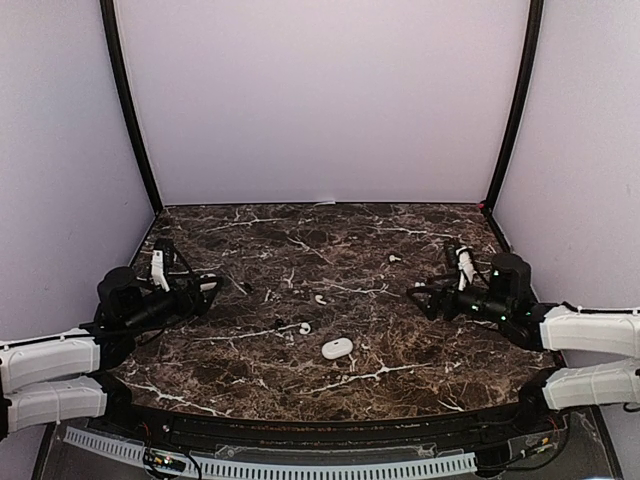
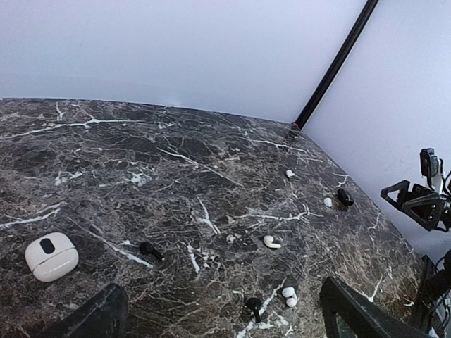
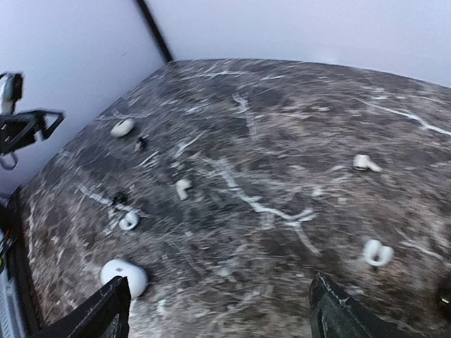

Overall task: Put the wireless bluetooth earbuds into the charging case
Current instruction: Pick up the charging case from the center of the board.

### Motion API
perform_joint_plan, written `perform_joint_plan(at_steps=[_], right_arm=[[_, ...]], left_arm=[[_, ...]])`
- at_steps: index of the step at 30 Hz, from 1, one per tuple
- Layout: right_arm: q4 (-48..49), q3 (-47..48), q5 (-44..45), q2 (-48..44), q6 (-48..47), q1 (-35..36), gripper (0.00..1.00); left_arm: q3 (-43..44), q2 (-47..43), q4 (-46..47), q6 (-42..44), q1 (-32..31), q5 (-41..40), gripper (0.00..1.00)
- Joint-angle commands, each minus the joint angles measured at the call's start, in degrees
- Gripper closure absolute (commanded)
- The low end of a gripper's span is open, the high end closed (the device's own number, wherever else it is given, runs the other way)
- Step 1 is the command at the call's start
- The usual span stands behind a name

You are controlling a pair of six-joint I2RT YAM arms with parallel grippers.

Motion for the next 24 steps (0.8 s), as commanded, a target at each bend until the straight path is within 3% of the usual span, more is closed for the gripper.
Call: perform_joint_plan(at_steps=[1,7,11,24], right_arm=[[-1.77,6.10,-6.50,6.04,-9.03,9.69,0.13],[-5.54,11.30,-3.10,13.75,-14.09,17.97,0.16],[-8.72,14.65,2.50,18.31,-16.16,21.81,0.17],[-16.51,25.00,4.67,31.61,-24.69,26.89,0.19]], left_arm=[[-0.85,0.92,3.21,0.95,0.02,5.91,0.03],[-2.89,4.50,10.23,-1.63,0.01,10.90,0.05],[-1.72,6.02,9.84,-1.20,0.04,12.79,0.07],[-2.19,5.58,10.30,0.13,-0.02,13.50,0.08]])
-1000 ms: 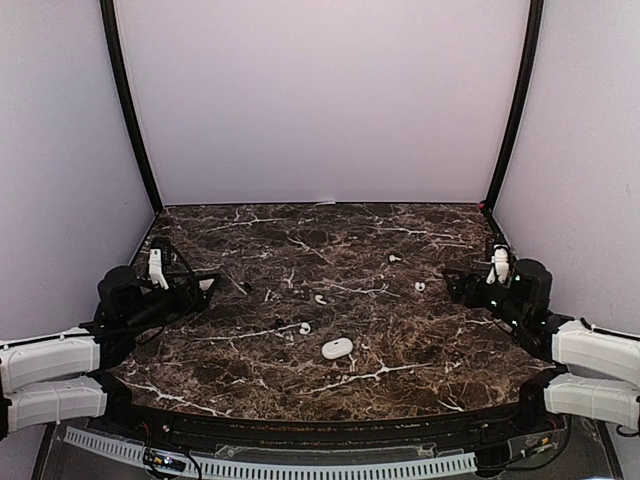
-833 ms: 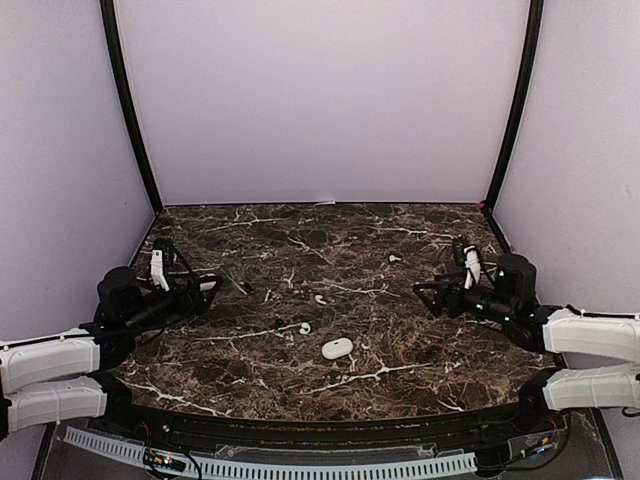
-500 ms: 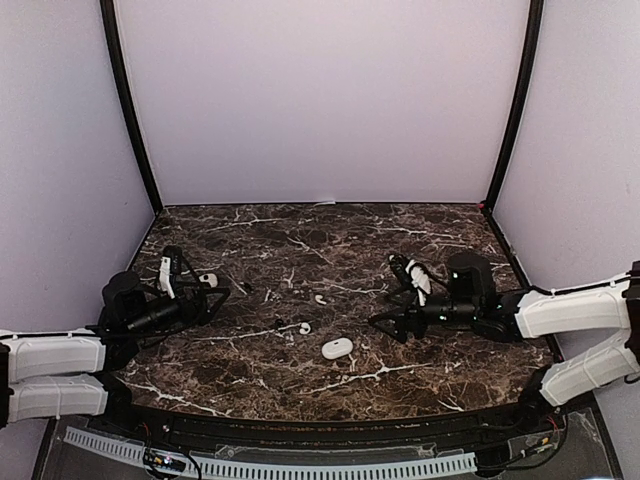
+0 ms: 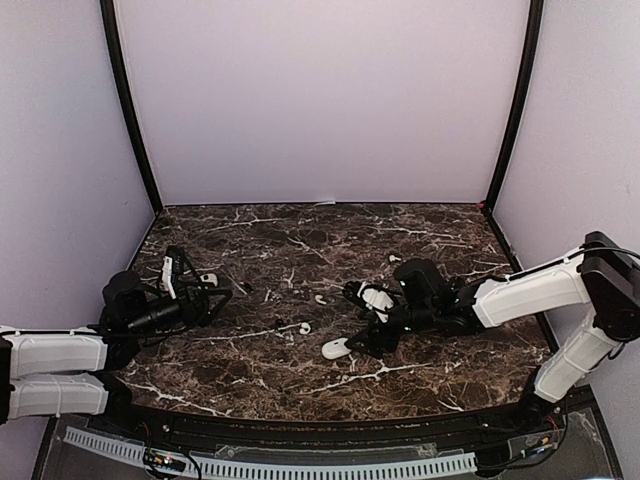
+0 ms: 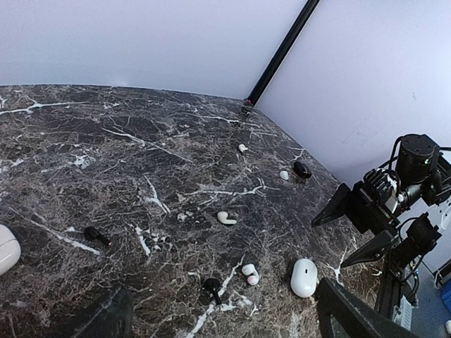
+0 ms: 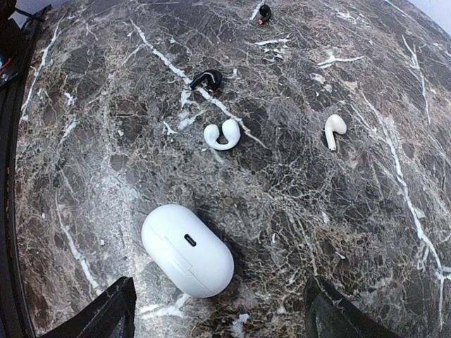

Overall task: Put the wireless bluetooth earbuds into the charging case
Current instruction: Pick up the charging case from the center of the board.

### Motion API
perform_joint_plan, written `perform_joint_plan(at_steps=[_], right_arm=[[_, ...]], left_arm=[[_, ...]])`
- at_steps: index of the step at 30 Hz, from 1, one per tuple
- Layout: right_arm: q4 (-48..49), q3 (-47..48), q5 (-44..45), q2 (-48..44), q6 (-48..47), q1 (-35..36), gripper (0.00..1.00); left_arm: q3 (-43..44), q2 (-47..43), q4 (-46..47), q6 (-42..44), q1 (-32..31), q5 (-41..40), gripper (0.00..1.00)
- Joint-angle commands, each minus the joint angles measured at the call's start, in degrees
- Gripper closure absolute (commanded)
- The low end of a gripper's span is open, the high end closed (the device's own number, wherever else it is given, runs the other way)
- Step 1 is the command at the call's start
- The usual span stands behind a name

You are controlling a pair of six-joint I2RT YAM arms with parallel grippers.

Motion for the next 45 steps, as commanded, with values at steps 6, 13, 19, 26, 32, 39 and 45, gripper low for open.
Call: perform_joint_plan(at_steps=[6,13,19,26,32,39,45], right_arm=[[-1.90,4.48,0.64,5.91,-5.32,1.23,0.19],[-3.88,6.49,1.72,10.07,-7.38,3.27,0.18],[-4.06,7.91,4.57,12.33,-8.09,4.49,0.18],[-6.31,10.78,3.97,14.64,-9.23,4.93,0.24],[-7.96,12.32,3.77,16.13,-9.04,5.44,0.29],[-9.03,10.72,0.62,13.77,-7.84,6.30,0.30],[-10.31,8.33,0.98,11.94,-6.87,7.03,0.29]], left_arm=[[-0.52,-2.08,1.18,2.01,0.04,0.88,0.08],[-0.67,-1.97,1.47,2.15,0.00,1.18,0.07],[-0.52,-1.89,1.44,2.23,-0.02,1.72,0.07],[-0.43,-1.72,1.37,2.24,-0.03,1.82,0.07],[-0.40,-1.71,1.02,2.27,0.04,1.41,0.07],[-0.27,-1.12,1.35,2.29,0.00,1.66,0.07],[-0.27,-1.25,1.05,2.23,-0.05,1.40,0.07]])
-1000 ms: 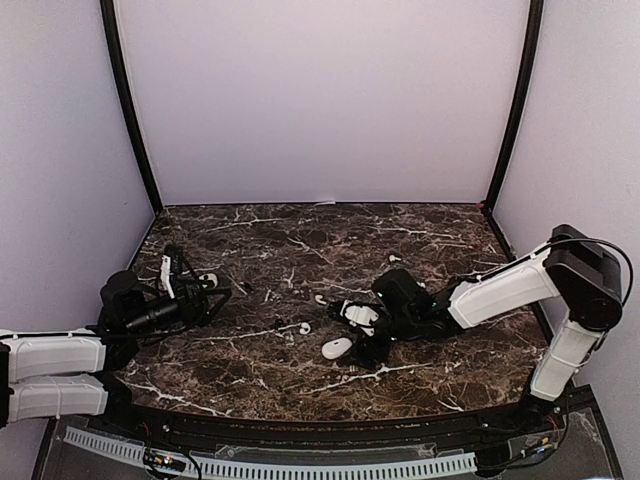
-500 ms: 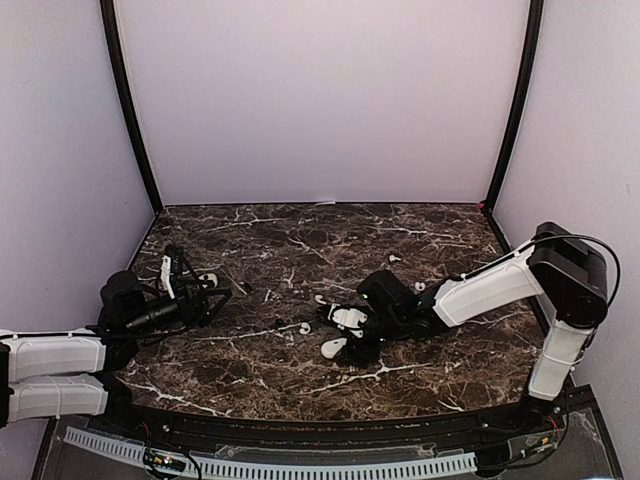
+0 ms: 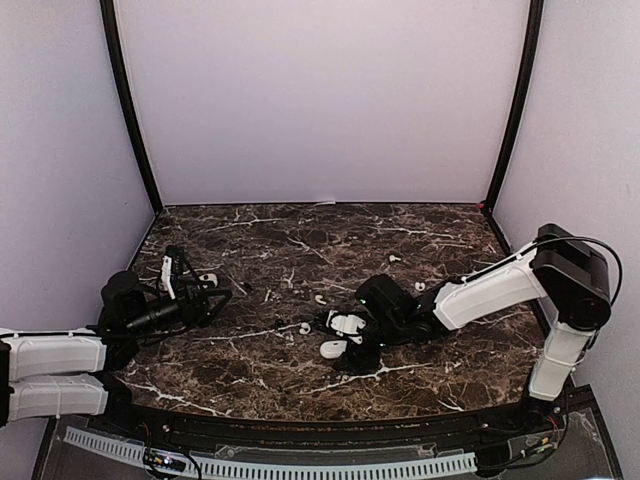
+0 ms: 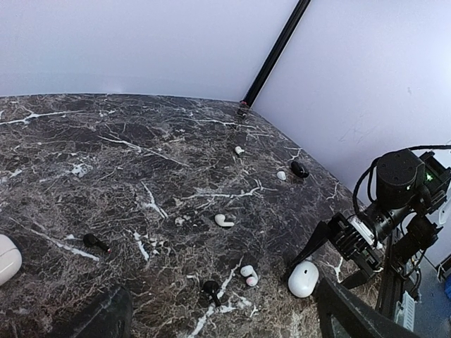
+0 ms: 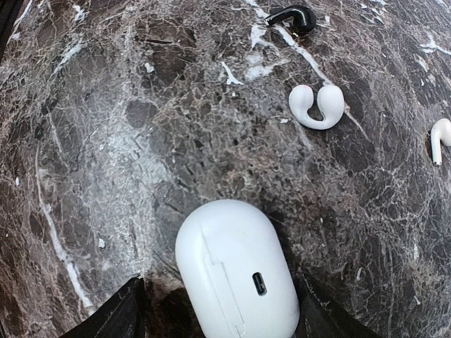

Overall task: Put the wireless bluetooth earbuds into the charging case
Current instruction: Pick up the charging case from the center of the board.

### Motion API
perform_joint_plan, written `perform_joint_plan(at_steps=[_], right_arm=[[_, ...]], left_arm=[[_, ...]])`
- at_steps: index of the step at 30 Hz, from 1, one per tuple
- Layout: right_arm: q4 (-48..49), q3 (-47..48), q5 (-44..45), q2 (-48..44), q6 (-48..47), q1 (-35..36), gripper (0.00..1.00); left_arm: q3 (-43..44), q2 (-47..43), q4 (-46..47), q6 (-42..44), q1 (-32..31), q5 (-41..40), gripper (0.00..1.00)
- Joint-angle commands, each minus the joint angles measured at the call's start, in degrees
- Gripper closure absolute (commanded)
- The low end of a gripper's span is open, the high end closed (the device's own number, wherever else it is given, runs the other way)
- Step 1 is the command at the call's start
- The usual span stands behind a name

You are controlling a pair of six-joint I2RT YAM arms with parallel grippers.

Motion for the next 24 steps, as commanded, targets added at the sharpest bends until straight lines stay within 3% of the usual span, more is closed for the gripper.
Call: perform_joint_plan(at_steps=[1,10,18,24], right_arm=[[-1.96,-2.52,-1.10,-2.46,1.65,1.04,0.29],[-1.36,-4.35,-0.90,-4.86,2.27,1.31,0.38],[-0.73,-1.77,2.59,-2.61,2.67,1.33,0.35],[-0.48,-0.49,2.93,-0.98,2.69,1.33,0.40]], left_arm=[[-0.22,-0.35,0.88,0.57,-0.02,0.59,0.07],[-0.13,-0.06,1.20,0.58,0.00,0.71,0.07],[-0.12,-0.23,1.02,0.63,-0.07,0.79,0.07],[-0.14,-0.30,1.03,0.55,0.06,1.22,0.07]])
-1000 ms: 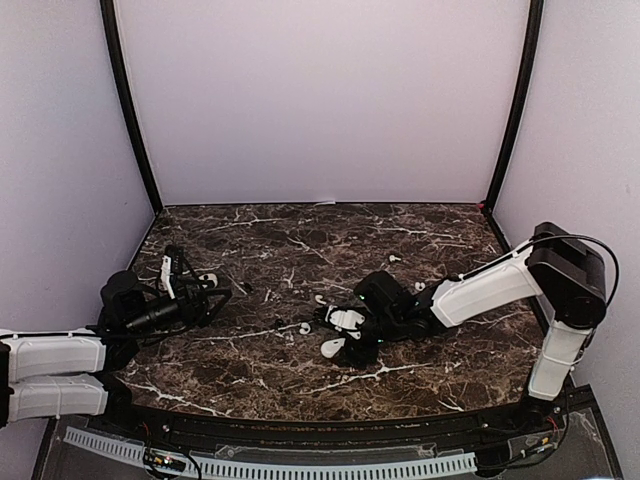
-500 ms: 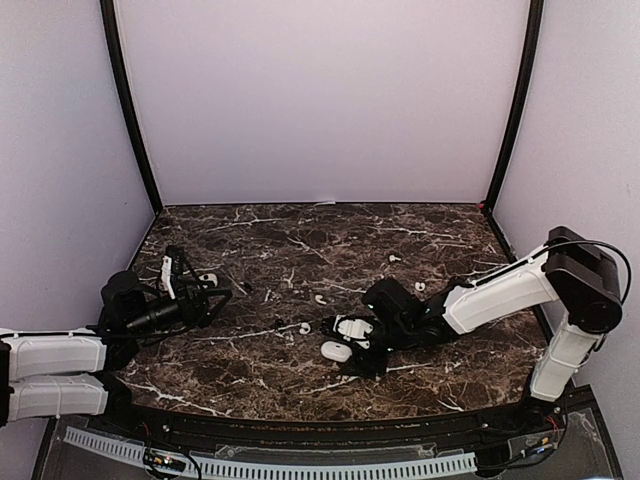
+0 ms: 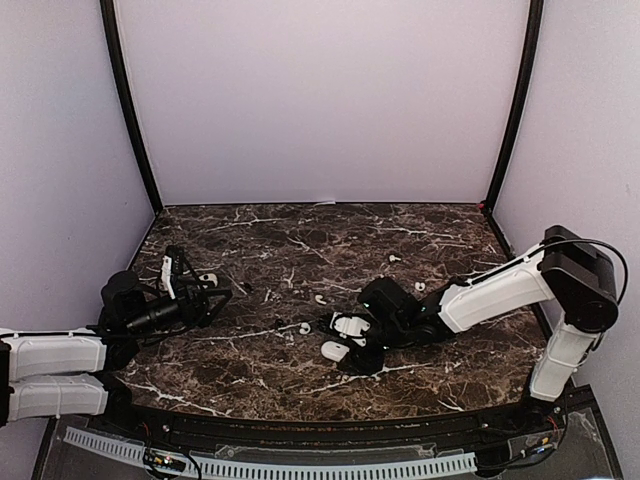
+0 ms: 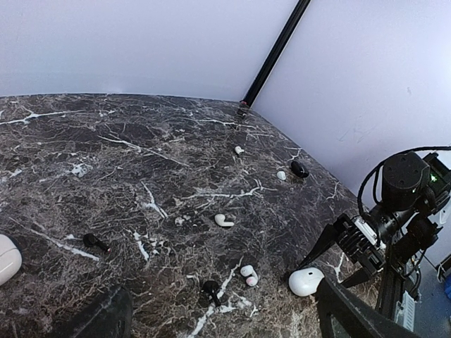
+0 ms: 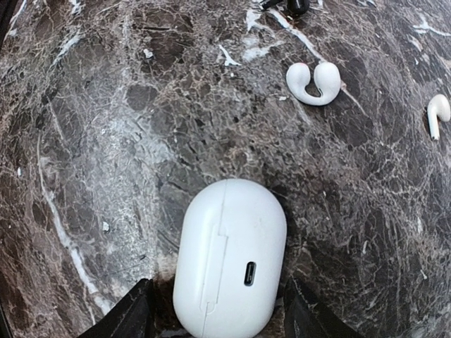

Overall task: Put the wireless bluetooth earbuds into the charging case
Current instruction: Pick up the charging case from the center of the board.

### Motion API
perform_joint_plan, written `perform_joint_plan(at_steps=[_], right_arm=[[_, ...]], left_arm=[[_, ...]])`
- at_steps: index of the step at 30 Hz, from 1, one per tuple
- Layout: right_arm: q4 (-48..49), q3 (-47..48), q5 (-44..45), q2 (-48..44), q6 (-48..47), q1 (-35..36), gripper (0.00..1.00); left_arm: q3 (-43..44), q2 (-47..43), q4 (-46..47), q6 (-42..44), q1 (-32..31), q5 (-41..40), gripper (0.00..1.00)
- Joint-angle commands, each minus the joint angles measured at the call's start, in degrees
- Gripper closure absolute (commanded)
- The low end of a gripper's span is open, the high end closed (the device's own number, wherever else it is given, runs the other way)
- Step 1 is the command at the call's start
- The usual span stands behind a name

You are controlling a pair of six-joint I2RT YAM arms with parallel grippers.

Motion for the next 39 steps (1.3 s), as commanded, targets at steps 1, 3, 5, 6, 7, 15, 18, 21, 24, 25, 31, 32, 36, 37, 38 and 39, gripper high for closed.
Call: perform_joint_plan(at_steps=[1,3,5,6,7,15,18,21,24,25,31,32,36,37,38,39], right_arm=[[0.91,1.49,1.14,1.45,0.37,0.50,0.41],[1.21,1.45,1.18,1.52,0.37,0.50,0.43],[1.35,1.53,1.25,1.61,0.37,0.50,0.44],[1.41,1.50,1.30,1.70,0.37,0.50,0.44],[1.41,1.56,1.34,1.78,0.37,0.50,0.45],[2.40,1.45,1.63,1.78,0.54,0.50,0.52],[2.91,1.00,2.06,1.05,0.54,0.49,0.56],[3.47,0.45,2.53,0.24,0.45,0.50,0.58],[4.29,-0.35,3.01,-0.80,0.54,0.50,0.59],[4.63,-0.62,3.20,-1.26,0.58,0.50,0.63],[6.19,-2.11,5.03,-3.66,0.81,0.50,0.65],[6.36,-2.33,5.46,-4.15,0.73,0.50,0.65],[6.93,-3.37,9.19,-6.62,-0.27,1.68,0.64],[6.90,-3.57,10.18,-7.44,-0.85,2.25,0.64],[6.77,-3.56,11.34,-7.58,-1.43,2.90,0.64],[6.56,-3.46,12.48,-8.50,-2.08,3.55,0.64]], left_arm=[[-0.14,-0.31,1.07,0.53,0.01,1.27,0.07],[-0.05,-0.23,0.97,0.53,0.00,1.22,0.07],[-0.05,-0.22,0.99,0.53,0.02,1.23,0.07],[-0.04,-0.22,0.99,0.51,-0.01,1.23,0.07],[-0.05,-0.22,0.98,0.47,-0.01,1.18,0.07],[0.04,0.20,1.02,0.44,-0.03,1.31,0.07],[0.12,0.48,0.98,0.44,0.00,1.31,0.07],[0.12,0.56,1.09,0.39,-0.01,1.32,0.07],[0.23,0.61,1.00,0.50,-0.05,1.48,0.07],[0.26,0.64,1.17,0.71,-0.03,2.21,0.08],[1.48,3.98,2.77,0.59,-0.08,7.89,0.09],[1.71,4.83,3.17,0.49,-0.16,9.09,0.10],[3.38,8.63,3.66,0.25,-1.59,12.91,0.12],[3.86,9.65,3.59,0.36,-2.31,13.66,0.12],[4.48,10.69,3.21,0.48,-3.10,14.05,0.13],[5.23,11.86,2.59,0.58,-4.10,14.33,0.13]])
